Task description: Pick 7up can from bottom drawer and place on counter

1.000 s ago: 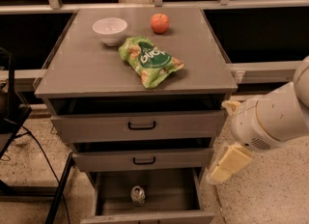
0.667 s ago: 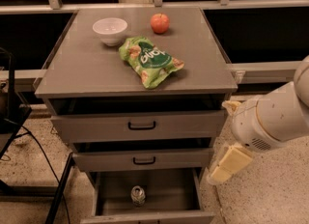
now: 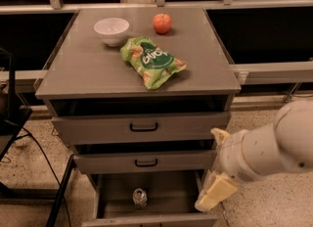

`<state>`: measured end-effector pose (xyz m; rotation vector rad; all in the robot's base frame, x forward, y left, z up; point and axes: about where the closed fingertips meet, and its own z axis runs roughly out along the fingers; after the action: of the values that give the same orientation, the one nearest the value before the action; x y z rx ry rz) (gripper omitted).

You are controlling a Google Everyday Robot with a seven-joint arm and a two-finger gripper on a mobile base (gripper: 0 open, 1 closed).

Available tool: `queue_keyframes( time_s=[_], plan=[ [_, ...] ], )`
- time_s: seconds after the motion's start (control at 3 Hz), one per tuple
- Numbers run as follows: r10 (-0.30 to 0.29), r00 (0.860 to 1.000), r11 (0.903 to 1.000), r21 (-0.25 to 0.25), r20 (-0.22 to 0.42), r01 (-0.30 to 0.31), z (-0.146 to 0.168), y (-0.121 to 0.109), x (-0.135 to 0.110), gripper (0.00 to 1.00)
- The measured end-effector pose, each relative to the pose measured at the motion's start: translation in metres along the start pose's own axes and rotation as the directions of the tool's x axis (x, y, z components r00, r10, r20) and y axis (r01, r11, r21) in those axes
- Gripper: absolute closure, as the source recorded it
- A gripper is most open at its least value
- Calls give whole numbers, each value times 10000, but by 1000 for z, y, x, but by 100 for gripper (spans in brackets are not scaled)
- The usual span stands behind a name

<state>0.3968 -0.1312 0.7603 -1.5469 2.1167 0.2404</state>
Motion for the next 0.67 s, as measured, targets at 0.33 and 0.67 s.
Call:
queue_keyframes(
  time_s=[0.33, 0.67],
  plan=[
    [-3, 9979, 10000, 19, 651, 2, 38, 17, 3, 0],
    [230, 9952, 9997, -112, 954, -220, 96, 35, 14, 0]
  ],
)
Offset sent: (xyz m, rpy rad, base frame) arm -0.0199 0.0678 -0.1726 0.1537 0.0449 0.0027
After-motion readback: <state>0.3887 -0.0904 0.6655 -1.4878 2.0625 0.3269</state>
